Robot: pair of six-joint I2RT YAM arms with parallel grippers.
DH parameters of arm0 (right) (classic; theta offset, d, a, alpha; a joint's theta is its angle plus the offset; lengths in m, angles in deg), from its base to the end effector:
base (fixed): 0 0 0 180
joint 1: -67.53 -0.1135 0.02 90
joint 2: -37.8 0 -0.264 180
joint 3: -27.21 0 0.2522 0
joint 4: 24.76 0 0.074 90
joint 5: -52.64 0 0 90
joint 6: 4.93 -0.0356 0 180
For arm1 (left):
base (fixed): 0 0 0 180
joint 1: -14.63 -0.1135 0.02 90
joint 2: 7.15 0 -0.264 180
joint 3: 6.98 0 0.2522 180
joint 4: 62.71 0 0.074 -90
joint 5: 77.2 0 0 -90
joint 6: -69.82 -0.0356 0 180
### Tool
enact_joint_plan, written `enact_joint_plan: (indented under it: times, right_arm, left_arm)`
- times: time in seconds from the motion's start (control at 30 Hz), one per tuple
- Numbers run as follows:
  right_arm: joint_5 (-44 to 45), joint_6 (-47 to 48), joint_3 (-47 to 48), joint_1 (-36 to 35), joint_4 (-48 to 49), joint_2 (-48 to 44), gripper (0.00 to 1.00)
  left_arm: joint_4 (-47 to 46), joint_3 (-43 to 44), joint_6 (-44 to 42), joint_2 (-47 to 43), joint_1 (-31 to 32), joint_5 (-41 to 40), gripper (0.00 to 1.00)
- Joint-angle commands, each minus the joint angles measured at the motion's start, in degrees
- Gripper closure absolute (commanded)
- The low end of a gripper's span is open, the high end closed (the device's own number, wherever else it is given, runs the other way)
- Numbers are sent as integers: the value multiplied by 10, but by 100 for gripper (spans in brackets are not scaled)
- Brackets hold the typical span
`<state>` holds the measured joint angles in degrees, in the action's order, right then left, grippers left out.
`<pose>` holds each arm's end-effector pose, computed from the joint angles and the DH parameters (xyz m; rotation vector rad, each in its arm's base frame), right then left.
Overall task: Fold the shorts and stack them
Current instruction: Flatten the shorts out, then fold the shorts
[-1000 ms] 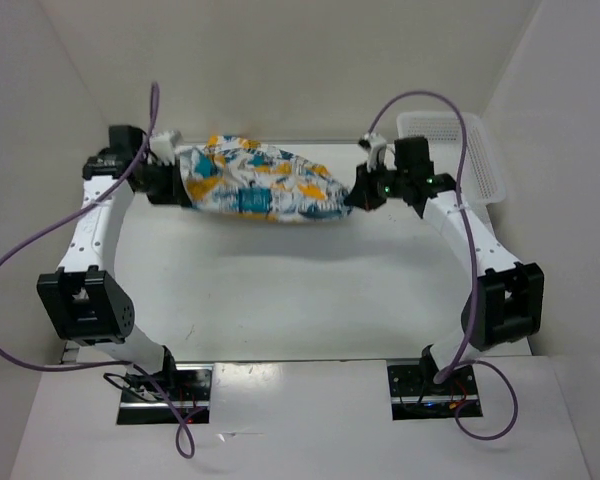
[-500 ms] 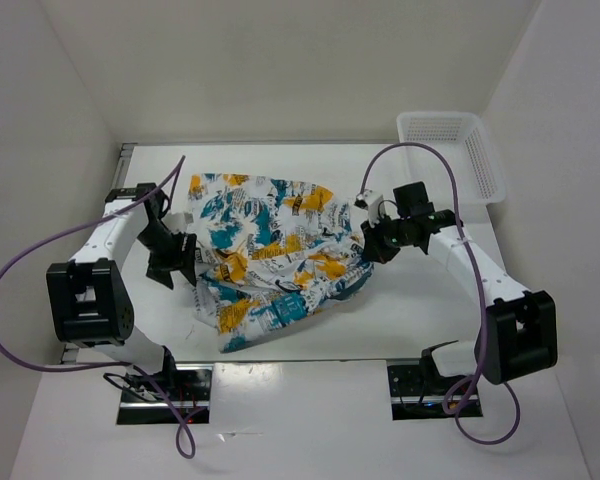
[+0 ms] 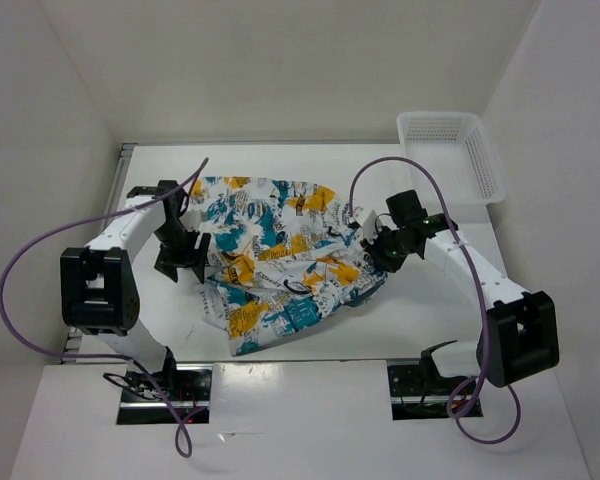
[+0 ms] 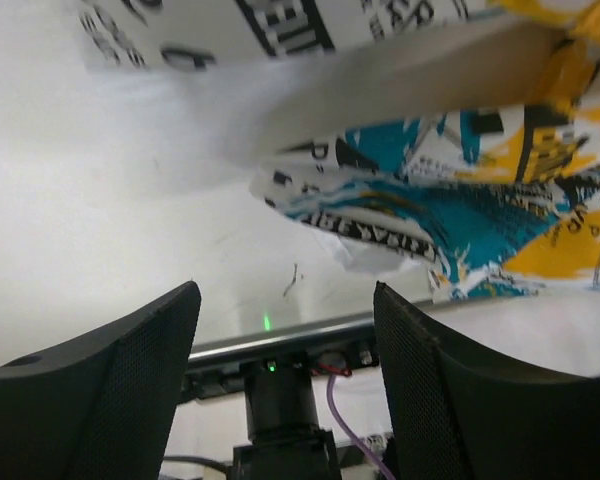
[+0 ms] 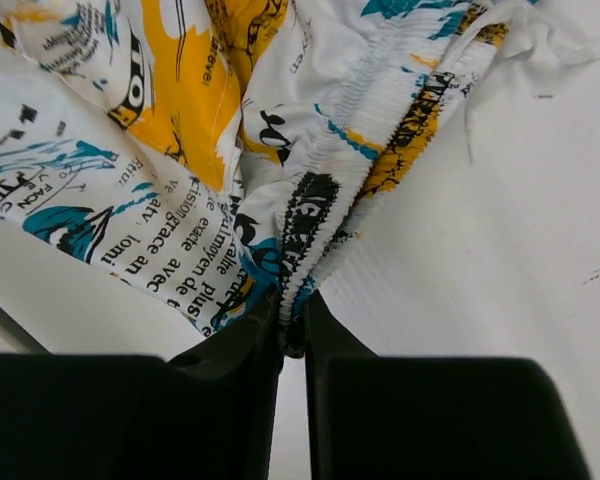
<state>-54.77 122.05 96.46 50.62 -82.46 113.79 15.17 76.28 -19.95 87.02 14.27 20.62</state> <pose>0.2391 0.0838 0.2426 -1.2765 2.3091 0.2933 0.2892 -0.0030 0.2198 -0.0138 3.1131 -0.2127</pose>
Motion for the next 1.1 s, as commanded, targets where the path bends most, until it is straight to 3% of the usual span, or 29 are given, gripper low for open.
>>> enact_joint_plan:
  times: [0.0, 0.03, 0.23, 0.3, 0.43, 0.47, 0.53, 0.57, 0.6, 0.73, 0.77, 0.87, 1.0, 1.07]
  right_arm:
    - [48, 48, -13, -10, -17, 0, 83]
    - [48, 48, -13, -10, -17, 5, 68]
    - [96, 61, -18, -10, 1, 17, 28]
    - [131, 78, -18, -10, 7, 23, 25]
    - [147, 71, 0, -10, 19, 34, 24]
    - [139, 62, 23, -10, 19, 34, 25]
    - [99, 14, 75, -10, 27, 52, 34]
    - [85, -3, 92, -17, 32, 58, 38]
    - [72, -21, 107, -31, 32, 64, 41]
    - [64, -27, 137, -90, 60, 101, 63]
    - [64, -27, 137, -100, 74, 123, 72]
    - [64, -27, 147, -137, 101, 172, 85]
    - [57, -54, 184, -160, 145, 240, 90]
    - [57, -87, 218, -160, 168, 277, 92]
  left_arm:
    - [-64, -1, -2, 19, 12, -32, 22]
    - [-77, -10, -2, 25, 20, -44, 22]
    - [-134, -28, -2, 92, 46, -43, 19]
    - [-139, -22, -2, 114, 64, -35, 21]
    - [-152, -22, -2, 149, 91, -35, 42]
    - [-159, -22, -2, 154, 96, -41, 52]
    - [-165, -10, -2, 172, 96, -53, 63]
    - [-165, -2, -2, 172, 96, -67, 77]
    - [-172, 7, -2, 179, 96, -75, 84]
    - [-207, 71, -2, 184, 96, -115, 98]
    - [-221, 90, -2, 195, 96, -120, 100]
    - [-237, 179, -2, 216, 96, -127, 100]
    - [-278, 277, -2, 261, 96, -164, 98]
    - [-269, 336, -2, 276, 96, -170, 81]
